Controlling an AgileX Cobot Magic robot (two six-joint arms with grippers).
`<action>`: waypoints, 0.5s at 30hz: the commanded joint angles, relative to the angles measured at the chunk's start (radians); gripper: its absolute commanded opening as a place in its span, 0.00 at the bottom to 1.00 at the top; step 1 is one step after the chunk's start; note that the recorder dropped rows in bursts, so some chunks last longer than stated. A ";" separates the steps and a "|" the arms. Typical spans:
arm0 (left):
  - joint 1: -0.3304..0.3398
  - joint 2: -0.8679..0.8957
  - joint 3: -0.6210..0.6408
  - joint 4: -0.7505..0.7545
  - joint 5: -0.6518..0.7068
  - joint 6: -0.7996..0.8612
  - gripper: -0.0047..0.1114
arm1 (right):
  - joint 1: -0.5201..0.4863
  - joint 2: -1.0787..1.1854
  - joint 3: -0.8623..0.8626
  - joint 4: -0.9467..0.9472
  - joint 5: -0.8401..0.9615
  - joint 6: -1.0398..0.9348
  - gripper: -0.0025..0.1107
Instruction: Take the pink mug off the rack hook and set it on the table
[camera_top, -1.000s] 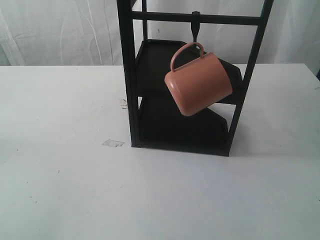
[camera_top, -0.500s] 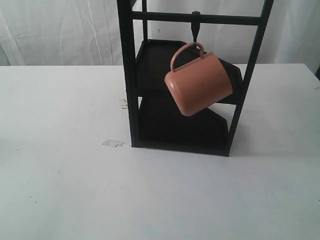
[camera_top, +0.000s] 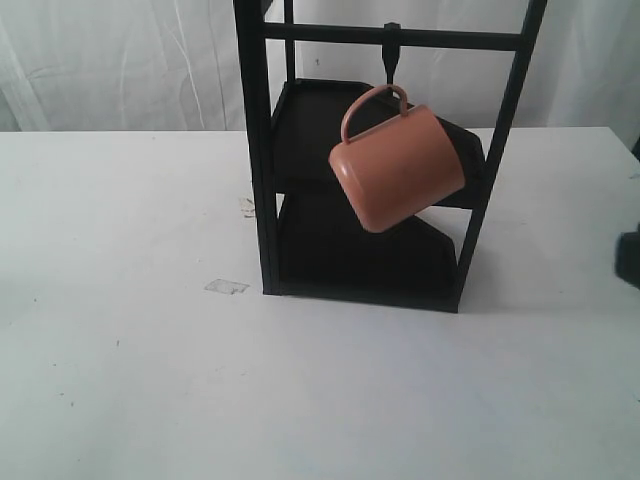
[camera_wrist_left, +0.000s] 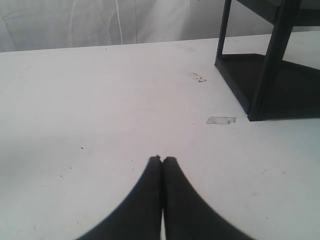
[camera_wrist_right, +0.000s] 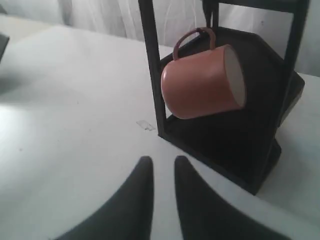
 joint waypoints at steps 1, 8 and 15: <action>0.003 -0.004 0.004 -0.002 0.005 -0.006 0.04 | 0.003 0.211 -0.061 0.004 -0.026 -0.186 0.53; 0.003 -0.004 0.004 -0.002 0.005 -0.006 0.04 | 0.004 0.460 -0.065 0.011 -0.307 -0.298 0.74; 0.003 -0.004 0.004 -0.002 0.005 -0.006 0.04 | 0.012 0.595 -0.081 0.016 -0.376 -0.358 0.74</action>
